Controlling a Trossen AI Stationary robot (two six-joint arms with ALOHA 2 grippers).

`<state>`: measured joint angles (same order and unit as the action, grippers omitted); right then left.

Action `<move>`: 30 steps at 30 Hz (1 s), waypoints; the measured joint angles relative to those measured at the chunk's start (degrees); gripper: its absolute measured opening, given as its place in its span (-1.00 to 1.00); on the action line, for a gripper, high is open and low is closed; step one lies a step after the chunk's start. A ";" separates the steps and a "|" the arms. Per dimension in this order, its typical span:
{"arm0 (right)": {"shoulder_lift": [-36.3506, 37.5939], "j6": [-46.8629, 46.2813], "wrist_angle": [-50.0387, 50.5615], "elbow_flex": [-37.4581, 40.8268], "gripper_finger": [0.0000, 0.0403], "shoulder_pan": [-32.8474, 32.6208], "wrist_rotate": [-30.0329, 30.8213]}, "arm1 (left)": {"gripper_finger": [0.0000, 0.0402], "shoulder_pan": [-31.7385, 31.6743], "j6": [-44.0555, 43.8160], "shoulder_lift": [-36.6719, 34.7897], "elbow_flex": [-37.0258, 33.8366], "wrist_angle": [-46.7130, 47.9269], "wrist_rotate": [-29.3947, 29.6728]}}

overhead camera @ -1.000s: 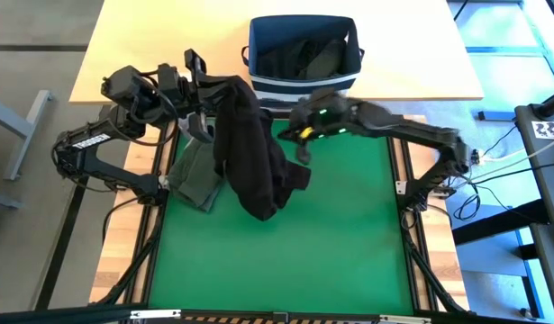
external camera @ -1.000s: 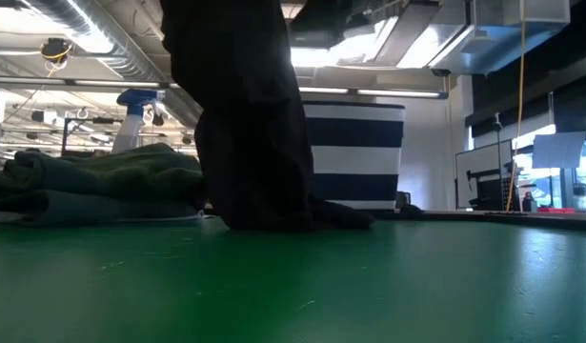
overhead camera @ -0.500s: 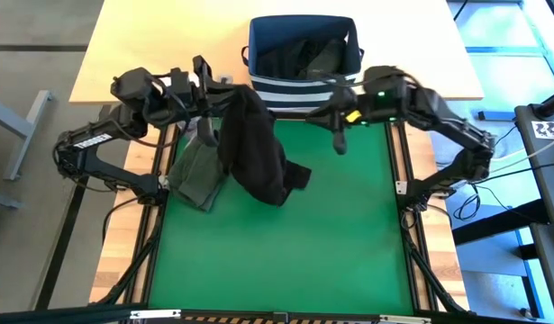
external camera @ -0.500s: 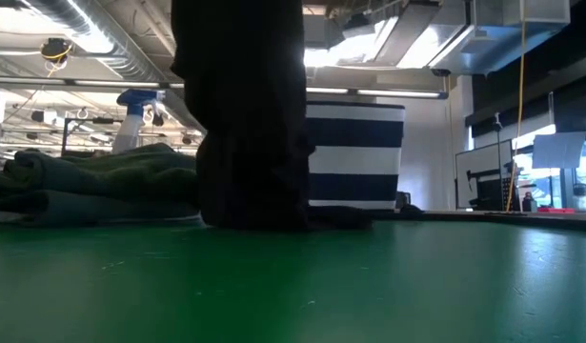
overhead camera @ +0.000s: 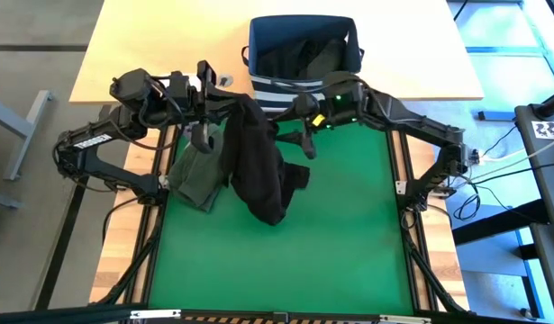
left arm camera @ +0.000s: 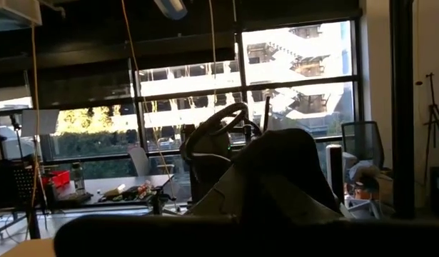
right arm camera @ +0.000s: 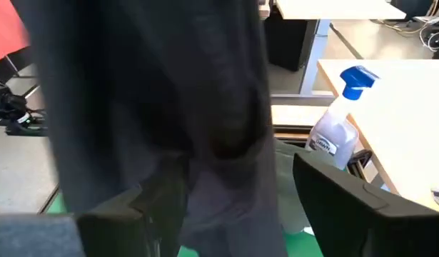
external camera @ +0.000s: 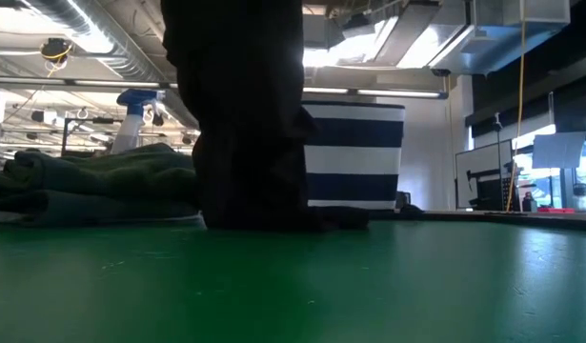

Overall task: Fold Laundry from Bin
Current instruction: Fold the black shirt

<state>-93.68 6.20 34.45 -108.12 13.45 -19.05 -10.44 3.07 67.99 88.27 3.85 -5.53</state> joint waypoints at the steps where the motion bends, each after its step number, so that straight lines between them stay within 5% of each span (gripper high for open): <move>1: -0.32 -0.04 -0.54 0.00 0.23 0.00 0.03 | -0.92 0.00 0.00 0.00 0.00 0.01 -0.01; 4: -0.88 -0.10 -1.49 0.00 0.02 0.00 0.39 | -0.92 -0.02 0.00 0.00 0.00 0.08 0.06; 10: -0.38 2.98 -0.96 0.00 -0.89 0.07 2.03 | -0.92 -0.04 0.06 0.00 0.00 0.41 0.12; 15: 2.49 6.09 2.72 -4.27 -0.91 0.07 4.89 | -0.92 -0.04 0.50 0.00 0.00 3.19 3.11; 23: 3.33 14.24 20.62 -21.83 -0.94 0.56 18.62 | -0.92 -2.08 0.57 0.00 0.00 12.56 11.17; 30: 3.98 13.31 27.81 -26.22 -0.95 2.22 19.56 | -0.92 -3.48 0.56 0.99 0.00 16.12 12.87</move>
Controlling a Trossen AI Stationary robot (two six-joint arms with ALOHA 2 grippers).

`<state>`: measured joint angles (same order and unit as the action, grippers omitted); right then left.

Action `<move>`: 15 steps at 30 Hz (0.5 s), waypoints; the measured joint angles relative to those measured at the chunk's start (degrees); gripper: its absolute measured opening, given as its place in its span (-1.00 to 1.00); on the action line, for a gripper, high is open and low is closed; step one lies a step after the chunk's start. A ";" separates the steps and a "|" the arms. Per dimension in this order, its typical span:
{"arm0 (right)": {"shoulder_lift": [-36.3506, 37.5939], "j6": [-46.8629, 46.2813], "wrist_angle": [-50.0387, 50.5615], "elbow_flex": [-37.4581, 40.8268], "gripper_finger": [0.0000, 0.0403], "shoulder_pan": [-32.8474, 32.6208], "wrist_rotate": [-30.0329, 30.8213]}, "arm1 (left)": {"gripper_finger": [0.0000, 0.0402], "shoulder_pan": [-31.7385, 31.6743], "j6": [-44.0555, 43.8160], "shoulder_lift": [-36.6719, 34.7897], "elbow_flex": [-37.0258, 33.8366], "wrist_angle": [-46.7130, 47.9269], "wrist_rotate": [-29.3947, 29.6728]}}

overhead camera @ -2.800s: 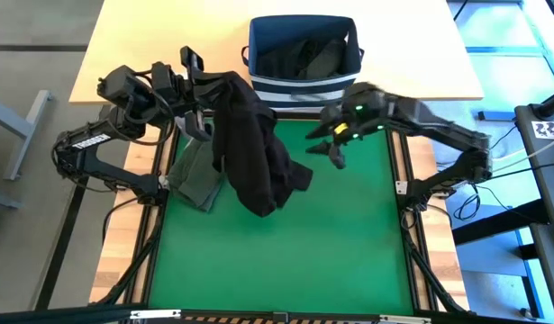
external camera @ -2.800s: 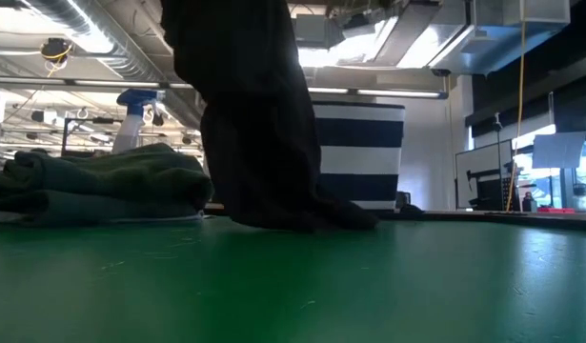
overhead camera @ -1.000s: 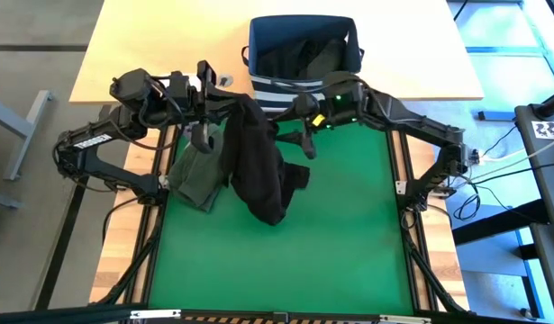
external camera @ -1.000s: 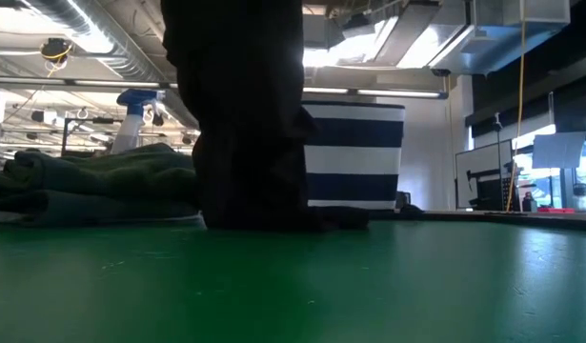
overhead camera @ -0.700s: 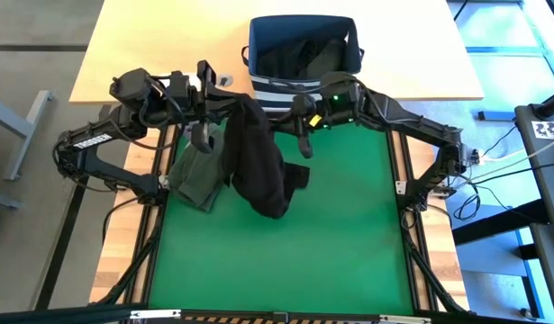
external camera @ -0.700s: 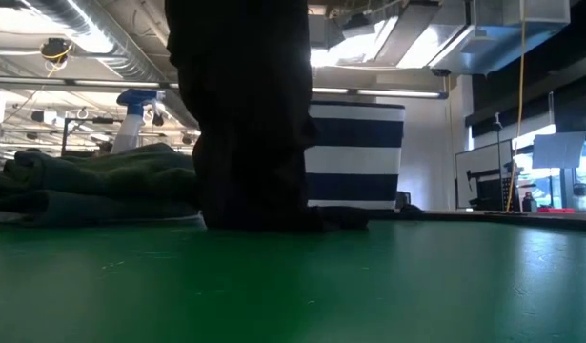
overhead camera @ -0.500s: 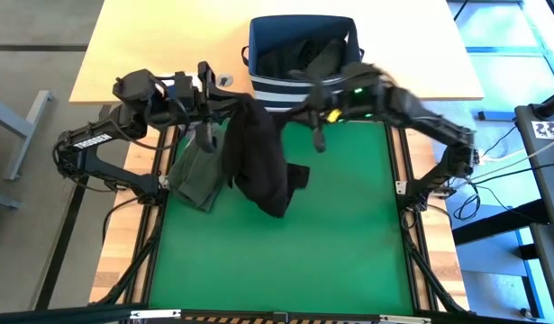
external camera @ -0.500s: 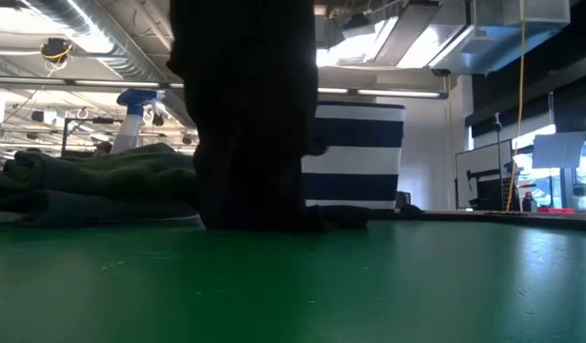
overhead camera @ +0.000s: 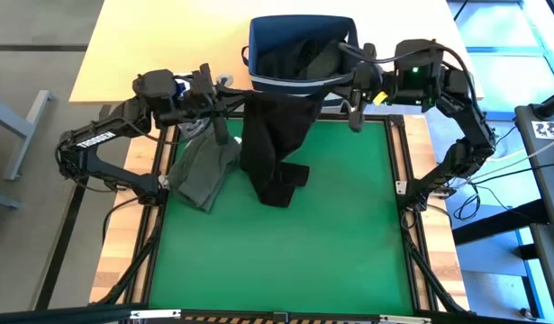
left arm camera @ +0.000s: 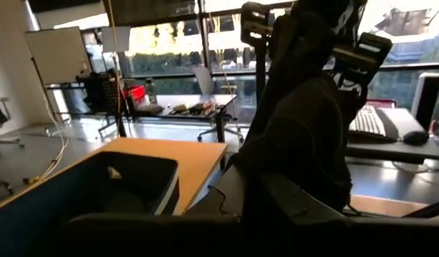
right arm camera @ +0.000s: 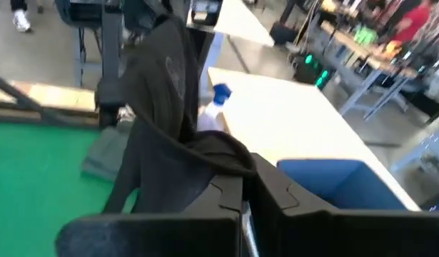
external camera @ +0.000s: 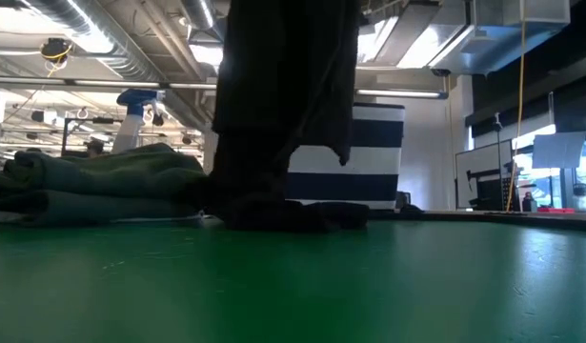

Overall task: Fold Laundry from Bin
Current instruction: Fold the black shirt

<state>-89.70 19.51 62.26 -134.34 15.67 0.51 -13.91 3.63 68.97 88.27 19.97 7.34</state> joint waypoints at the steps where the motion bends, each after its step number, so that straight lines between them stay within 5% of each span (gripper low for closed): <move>1: 0.03 0.00 1.21 0.17 -0.95 0.51 0.02 | -0.92 -0.03 -0.07 0.09 0.00 1.00 -0.62; 11: -2.08 -2.27 14.39 0.21 -0.97 0.87 -0.02 | -0.92 0.60 -2.99 1.95 -0.04 20.96 -6.00; 15: -1.87 -2.87 16.32 0.21 -0.97 0.87 -3.73 | -0.92 1.50 -5.27 1.96 -0.04 20.46 -15.61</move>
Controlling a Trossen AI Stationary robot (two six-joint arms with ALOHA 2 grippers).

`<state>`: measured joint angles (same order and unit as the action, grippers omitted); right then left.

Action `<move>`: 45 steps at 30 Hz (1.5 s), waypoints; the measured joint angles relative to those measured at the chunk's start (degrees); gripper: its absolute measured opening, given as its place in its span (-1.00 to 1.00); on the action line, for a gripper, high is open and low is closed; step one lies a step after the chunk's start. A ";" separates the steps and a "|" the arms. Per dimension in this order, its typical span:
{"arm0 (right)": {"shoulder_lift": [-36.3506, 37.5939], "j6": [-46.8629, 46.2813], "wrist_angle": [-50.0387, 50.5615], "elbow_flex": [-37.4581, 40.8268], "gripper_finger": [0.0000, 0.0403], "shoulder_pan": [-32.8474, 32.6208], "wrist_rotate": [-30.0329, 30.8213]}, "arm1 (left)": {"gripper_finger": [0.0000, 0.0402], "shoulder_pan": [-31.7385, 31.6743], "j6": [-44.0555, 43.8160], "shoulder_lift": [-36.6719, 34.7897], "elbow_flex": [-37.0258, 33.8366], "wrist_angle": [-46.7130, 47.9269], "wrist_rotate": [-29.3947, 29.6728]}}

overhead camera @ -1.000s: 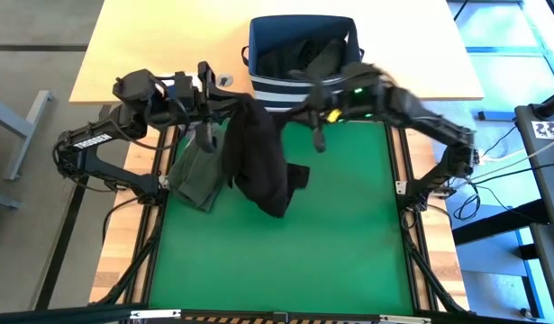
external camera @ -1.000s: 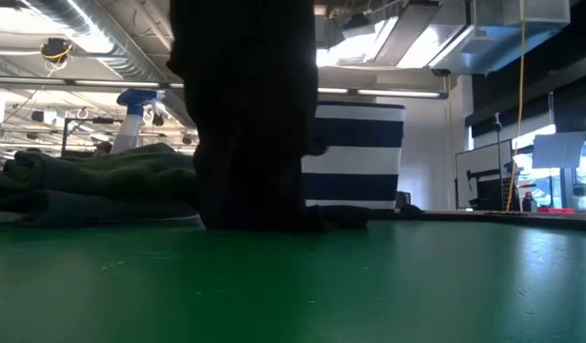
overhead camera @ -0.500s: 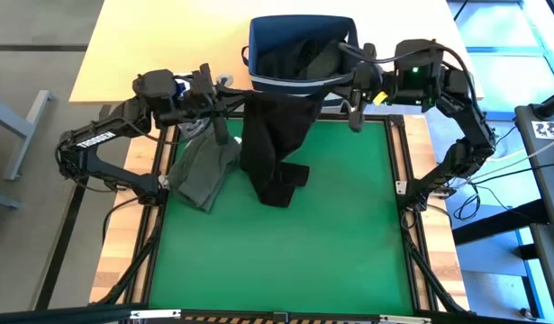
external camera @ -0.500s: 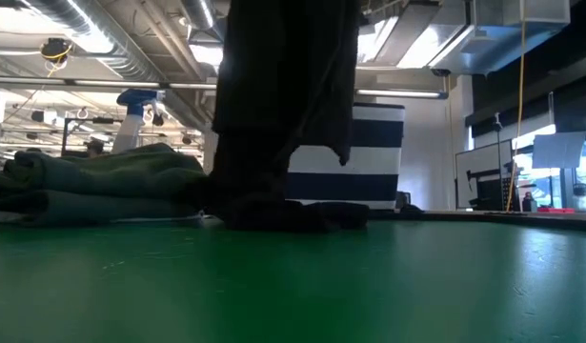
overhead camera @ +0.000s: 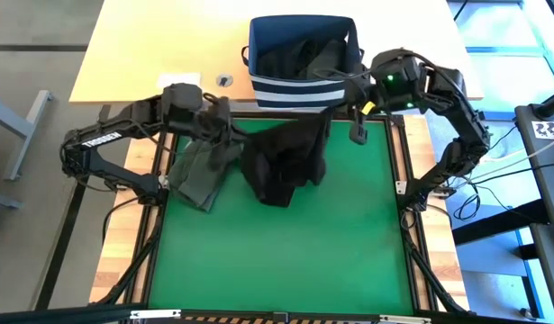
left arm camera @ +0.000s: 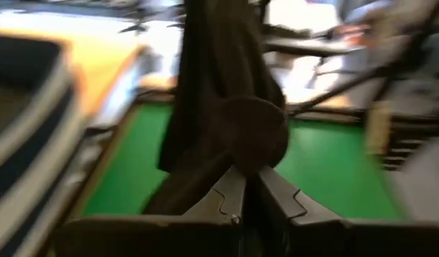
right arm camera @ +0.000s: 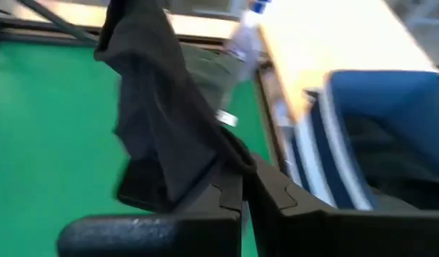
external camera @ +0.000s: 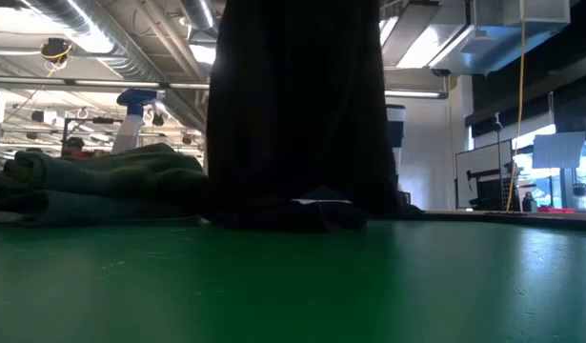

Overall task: Fold Laundry from Bin
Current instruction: Fold the black shirt

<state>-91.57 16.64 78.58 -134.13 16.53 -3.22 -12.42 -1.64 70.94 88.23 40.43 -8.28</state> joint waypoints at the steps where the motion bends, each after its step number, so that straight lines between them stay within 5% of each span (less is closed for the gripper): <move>1: 0.20 -0.02 -0.15 0.00 -0.96 0.00 -2.30 | -0.92 0.31 -0.41 0.00 0.00 -1.19 -3.26; 7: 1.46 -0.26 -3.59 -0.86 -0.97 0.00 -16.71 | -0.92 0.57 -4.02 -0.19 0.01 -11.78 -18.72; 11: 1.64 -0.32 -6.63 -0.87 -0.98 -0.04 -10.65 | -0.92 -0.26 -3.94 -0.22 0.02 -18.63 -19.26; 14: 1.53 0.08 -9.16 -0.87 -0.94 0.13 -0.17 | -0.92 -2.51 -2.92 -0.28 0.02 -21.01 -15.25; 18: 1.14 3.32 -11.34 -0.88 -0.93 2.30 11.97 | -0.92 -6.75 1.01 -0.24 0.02 -20.41 -1.44; 23: -0.13 7.75 -22.14 -0.76 -0.95 9.47 17.74 | -0.92 -12.59 10.01 0.33 0.02 -26.65 14.63; 27: 0.15 8.21 -39.54 -0.79 -0.91 12.54 14.61 | -0.92 -15.19 9.75 -0.03 1.08 -42.94 8.32; 31: 2.33 9.23 -49.36 -0.85 -0.90 12.26 5.86 | -0.92 -15.62 8.79 -0.26 8.57 -45.58 -0.06; 38: 7.34 3.22 -34.05 -0.90 -0.90 9.42 -12.63 | -0.92 -11.37 0.78 -0.60 15.17 -30.90 -19.34; 45: 9.60 1.27 -3.85 -0.27 -0.97 3.26 -16.12 | -0.93 -6.47 -0.89 -0.53 14.09 -5.60 -18.82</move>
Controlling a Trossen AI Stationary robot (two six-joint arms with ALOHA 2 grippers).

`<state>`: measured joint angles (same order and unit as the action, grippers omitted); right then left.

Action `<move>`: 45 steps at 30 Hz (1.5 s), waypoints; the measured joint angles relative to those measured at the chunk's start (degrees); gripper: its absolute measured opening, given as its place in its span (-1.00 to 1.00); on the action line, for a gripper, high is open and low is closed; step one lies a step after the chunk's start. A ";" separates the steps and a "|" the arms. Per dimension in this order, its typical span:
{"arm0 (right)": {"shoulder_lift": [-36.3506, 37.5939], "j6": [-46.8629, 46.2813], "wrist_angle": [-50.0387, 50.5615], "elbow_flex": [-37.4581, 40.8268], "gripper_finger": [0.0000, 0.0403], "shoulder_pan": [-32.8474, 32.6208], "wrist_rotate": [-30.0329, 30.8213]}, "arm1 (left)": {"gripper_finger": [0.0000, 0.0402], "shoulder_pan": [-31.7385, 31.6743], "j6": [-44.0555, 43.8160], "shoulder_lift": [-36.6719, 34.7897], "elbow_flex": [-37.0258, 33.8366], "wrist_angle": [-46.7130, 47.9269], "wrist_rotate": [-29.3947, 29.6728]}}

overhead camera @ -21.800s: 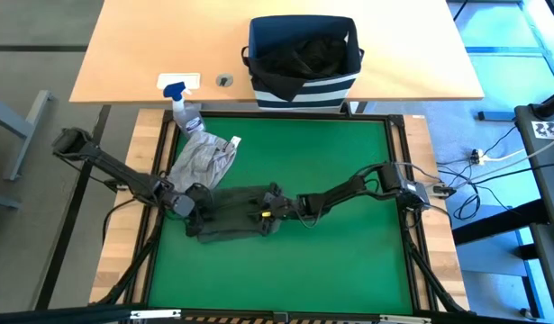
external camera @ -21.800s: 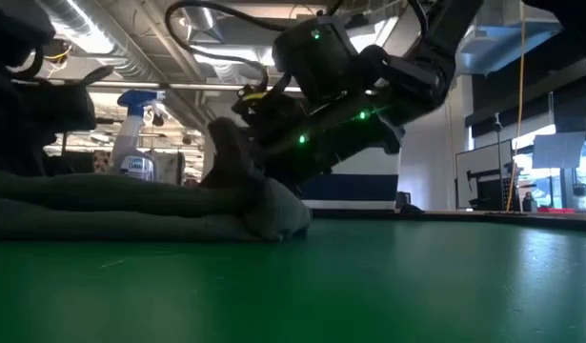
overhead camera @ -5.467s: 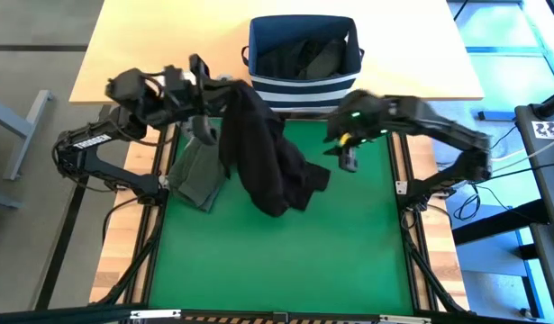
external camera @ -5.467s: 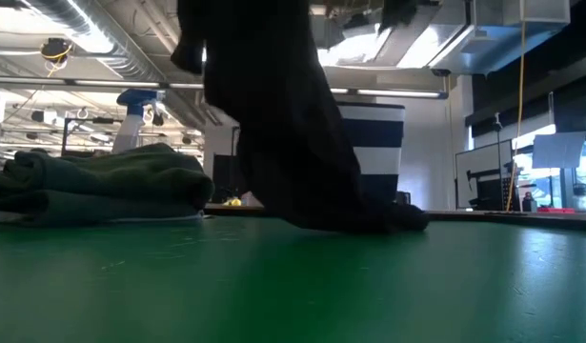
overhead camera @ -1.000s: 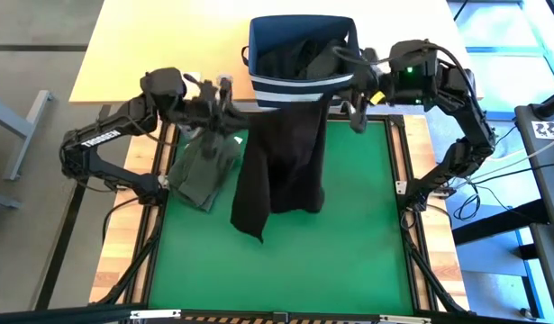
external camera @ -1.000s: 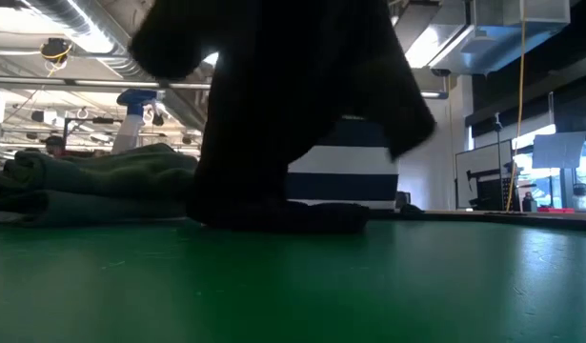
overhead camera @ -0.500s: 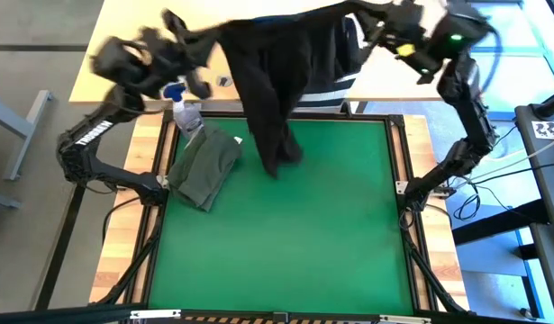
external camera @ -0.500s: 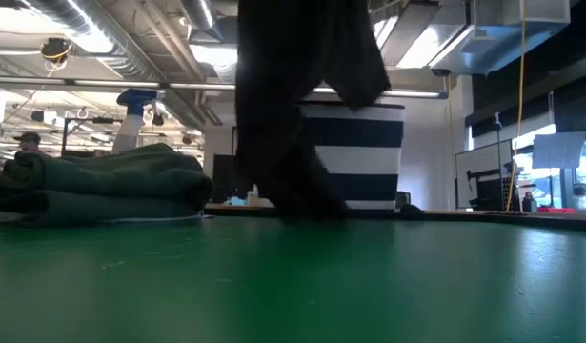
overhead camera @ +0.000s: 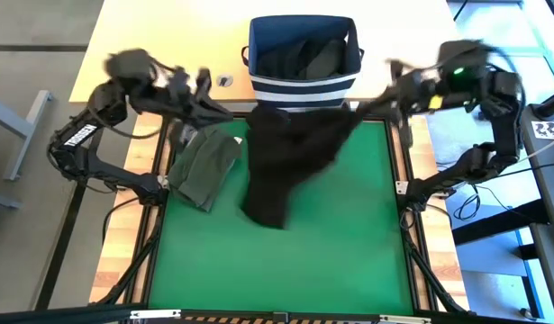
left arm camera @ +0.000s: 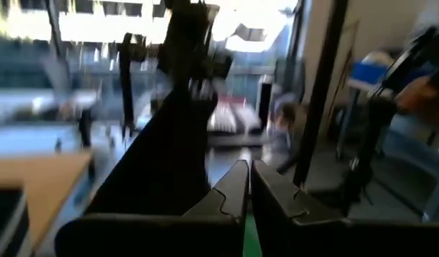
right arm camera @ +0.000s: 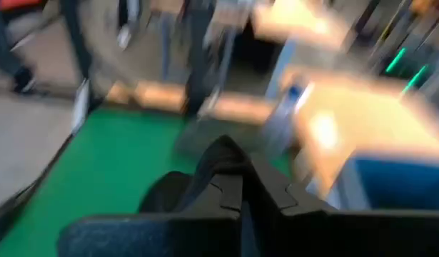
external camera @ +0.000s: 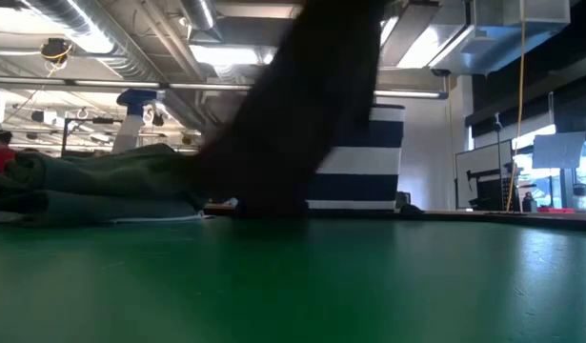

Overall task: Fold Laundry from Bin
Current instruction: Fold the black shirt

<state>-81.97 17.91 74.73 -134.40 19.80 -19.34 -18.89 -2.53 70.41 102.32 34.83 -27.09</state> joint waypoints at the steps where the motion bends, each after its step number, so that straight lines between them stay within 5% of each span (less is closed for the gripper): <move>1: -0.02 -1.33 3.29 1.04 -0.97 -0.90 0.08 | -0.93 0.63 -0.05 0.14 -0.81 2.91 2.00; 6: -0.11 -5.56 11.10 11.94 -0.95 -5.69 0.63 | -0.93 3.33 -1.96 0.62 -8.44 8.66 11.40; 14: 1.80 -5.60 8.27 30.36 -0.96 -12.64 8.92 | -0.92 4.41 -6.49 1.60 -18.37 2.36 14.56; 19: 2.20 -4.43 2.53 31.57 -0.94 -16.15 9.30 | -0.81 4.41 -7.62 5.51 -20.41 -6.11 15.04; 25: 2.12 -7.04 -2.55 31.59 -0.93 -19.22 9.29 | -0.42 4.12 -7.12 14.05 -20.41 -10.62 14.98; 32: 1.86 -35.84 0.64 36.51 -0.85 -20.07 5.92 | -0.06 4.05 -1.22 23.62 -20.04 -10.16 14.06; 45: 1.89 -73.72 3.23 63.73 0.08 -37.63 6.55 | 0.04 4.04 7.65 29.47 -19.97 -10.05 14.39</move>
<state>-80.08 -55.81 77.97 -70.67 -17.84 -12.78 -14.85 5.12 99.88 82.35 24.78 -12.70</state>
